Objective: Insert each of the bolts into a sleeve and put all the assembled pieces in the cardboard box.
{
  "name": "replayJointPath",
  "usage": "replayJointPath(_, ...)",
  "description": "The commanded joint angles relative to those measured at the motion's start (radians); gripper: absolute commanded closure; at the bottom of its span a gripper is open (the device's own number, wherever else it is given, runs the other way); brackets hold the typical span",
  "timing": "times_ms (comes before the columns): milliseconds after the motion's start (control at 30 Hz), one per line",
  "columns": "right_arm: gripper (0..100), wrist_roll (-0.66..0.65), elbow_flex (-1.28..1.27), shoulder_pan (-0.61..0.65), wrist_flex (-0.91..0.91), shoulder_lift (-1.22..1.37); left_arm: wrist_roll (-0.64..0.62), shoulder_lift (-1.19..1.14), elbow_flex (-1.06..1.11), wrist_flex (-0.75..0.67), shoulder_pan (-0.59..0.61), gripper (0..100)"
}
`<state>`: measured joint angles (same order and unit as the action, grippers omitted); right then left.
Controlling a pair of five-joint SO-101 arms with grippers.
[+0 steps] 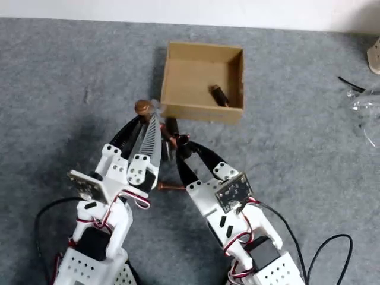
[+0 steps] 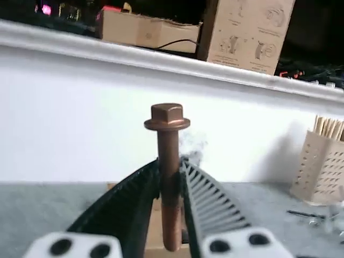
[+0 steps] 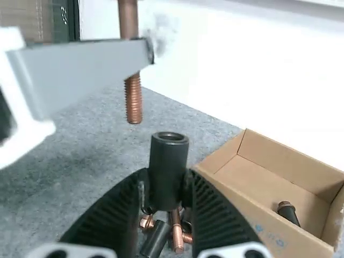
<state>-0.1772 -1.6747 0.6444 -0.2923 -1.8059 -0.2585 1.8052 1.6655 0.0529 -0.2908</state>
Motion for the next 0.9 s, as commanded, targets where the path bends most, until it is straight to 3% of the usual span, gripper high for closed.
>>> replayJointPath(0, 99.5, -0.012, -0.145, 0.012, 0.015, -0.015, -0.13, 0.015, -0.07, -0.028, -0.031, 99)
replayJointPath(167, 99.5, -0.012, -0.145, 0.012, 0.012, -0.007, -0.132, 0.015, -0.068, -0.064, -0.151, 99)
replayJointPath(367, 99.5, -0.014, -0.145, 0.035, -0.002, -0.005, -0.13, 0.013, -0.071, -0.189, -0.174, 99)
replayJointPath(867, 99.5, -0.014, -0.145, 0.028, -0.001, -0.015, -0.132, 0.013, 0.03, -0.107, -0.171, 99)
